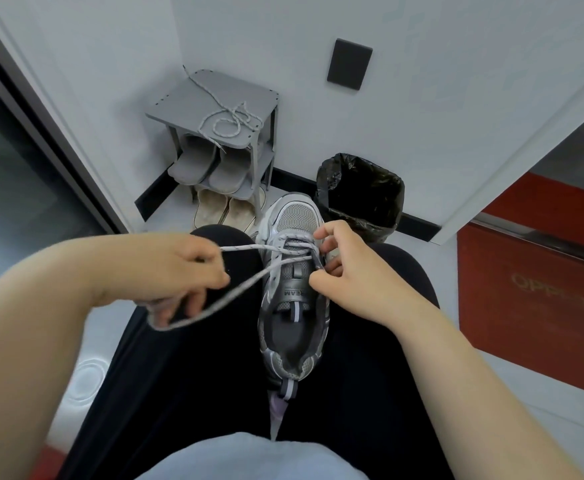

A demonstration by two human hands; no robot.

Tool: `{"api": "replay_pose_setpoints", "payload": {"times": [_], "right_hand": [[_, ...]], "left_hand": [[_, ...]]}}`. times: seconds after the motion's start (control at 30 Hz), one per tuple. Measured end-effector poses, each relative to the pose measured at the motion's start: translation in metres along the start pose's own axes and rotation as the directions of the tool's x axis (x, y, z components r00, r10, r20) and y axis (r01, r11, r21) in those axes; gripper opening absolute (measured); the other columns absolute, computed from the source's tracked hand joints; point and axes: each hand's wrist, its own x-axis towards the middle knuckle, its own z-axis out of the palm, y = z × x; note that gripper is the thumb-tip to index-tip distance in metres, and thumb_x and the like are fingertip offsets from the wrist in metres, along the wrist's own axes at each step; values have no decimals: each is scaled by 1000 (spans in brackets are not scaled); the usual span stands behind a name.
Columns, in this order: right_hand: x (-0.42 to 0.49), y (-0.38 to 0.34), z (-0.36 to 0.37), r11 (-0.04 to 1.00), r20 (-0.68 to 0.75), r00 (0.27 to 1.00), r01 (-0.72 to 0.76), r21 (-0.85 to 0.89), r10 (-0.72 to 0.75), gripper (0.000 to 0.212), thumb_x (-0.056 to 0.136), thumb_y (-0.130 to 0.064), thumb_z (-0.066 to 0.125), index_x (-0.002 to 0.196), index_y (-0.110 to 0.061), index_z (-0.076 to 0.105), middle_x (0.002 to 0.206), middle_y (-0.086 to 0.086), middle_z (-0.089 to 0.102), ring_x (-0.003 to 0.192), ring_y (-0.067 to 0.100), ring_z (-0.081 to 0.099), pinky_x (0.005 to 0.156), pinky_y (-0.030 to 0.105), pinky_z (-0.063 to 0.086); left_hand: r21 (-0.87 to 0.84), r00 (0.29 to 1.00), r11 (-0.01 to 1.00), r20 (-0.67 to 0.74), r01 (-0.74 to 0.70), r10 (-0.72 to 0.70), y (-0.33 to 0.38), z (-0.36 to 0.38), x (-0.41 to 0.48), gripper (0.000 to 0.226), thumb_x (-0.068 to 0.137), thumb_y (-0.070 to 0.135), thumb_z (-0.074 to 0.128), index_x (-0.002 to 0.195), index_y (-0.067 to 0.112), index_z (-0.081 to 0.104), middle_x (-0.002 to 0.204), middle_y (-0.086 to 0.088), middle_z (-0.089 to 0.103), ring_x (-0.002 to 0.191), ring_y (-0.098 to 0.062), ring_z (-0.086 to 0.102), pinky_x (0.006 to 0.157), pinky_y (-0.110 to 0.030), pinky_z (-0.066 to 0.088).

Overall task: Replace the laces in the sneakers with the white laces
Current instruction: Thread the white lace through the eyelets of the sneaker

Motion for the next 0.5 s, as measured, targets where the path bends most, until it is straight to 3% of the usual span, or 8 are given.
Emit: {"api": "replay_pose_setpoints", "payload": {"times": [0.07, 0.13, 0.17, 0.23, 0.3, 0.37, 0.4, 0.5], "right_hand": [[-1, -1, 2, 1000, -1, 1000, 5, -25, -5, 40, 78, -24, 58, 113, -32, 40, 101, -17, 45, 79, 10, 57, 79, 39, 53], [-2, -2, 4, 996, 1, 1000, 26, -80, -26, 40, 81, -24, 55, 118, -31, 44, 109, -11, 43, 81, 5, 52, 79, 31, 49], [-3, -3, 6, 991, 0, 999, 41, -129, -41, 38, 83, -24, 54, 119, -32, 47, 112, -9, 40, 81, 4, 49, 79, 26, 46], [-6, -6, 10, 969, -27, 997, 64, -240, -72, 30, 85, -26, 51, 115, -30, 55, 115, -8, 38, 90, 8, 46, 80, 24, 42], [-10, -7, 13, 936, -42, 992, 100, -338, -121, 20, 85, -28, 53, 103, -26, 62, 119, -7, 36, 106, 12, 38, 88, 26, 38], [-14, -6, 14, 909, 2, 986, 157, -386, -169, 15, 85, -30, 57, 96, -24, 66, 123, -7, 34, 113, 13, 31, 93, 22, 29], [-16, -6, 14, 913, 0, 982, 175, -367, -189, 16, 85, -30, 58, 96, -24, 68, 123, -9, 35, 113, 11, 30, 93, 18, 26], [-16, -15, 14, 983, -194, 965, 165, -85, -179, 21, 87, -26, 57, 106, -24, 66, 114, -14, 49, 108, 0, 40, 90, 9, 30]], "left_hand": [[122, 973, 979, -144, -165, 182, 6, 6, 16, 10, 85, 29, 59, 95, 27, 58, 85, 3, 65, 64, -12, 60, 61, -27, 49], [453, 872, 870, -323, -198, 367, 12, 8, 34, 26, 84, 29, 61, 109, 33, 56, 108, 9, 56, 103, -14, 52, 94, -35, 42], [572, 843, 806, -352, -152, 408, 16, 10, 41, 26, 84, 32, 60, 109, 32, 56, 110, 7, 53, 111, -18, 47, 99, -37, 38], [645, 870, 759, -320, -89, 374, 24, 14, 51, 13, 87, 37, 54, 90, 25, 57, 90, 5, 55, 101, -21, 50, 84, -32, 40], [506, 894, 854, -316, -125, 318, 27, 11, 53, 23, 91, 34, 50, 78, 17, 58, 70, 6, 53, 76, -18, 53, 66, -28, 38], [186, 882, 959, -383, -215, 272, 30, 4, 51, 24, 92, 29, 48, 74, 18, 61, 63, 5, 52, 61, -14, 48, 66, -29, 40], [-17, 884, 964, -403, -267, 238, 33, 0, 46, 26, 93, 25, 46, 72, 19, 60, 60, 4, 50, 59, -13, 46, 68, -32, 42], [-527, 917, 762, -331, -377, 225, 45, -7, 33, 30, 97, 16, 38, 74, 12, 57, 56, 5, 47, 56, -11, 43, 62, -26, 44]]}}
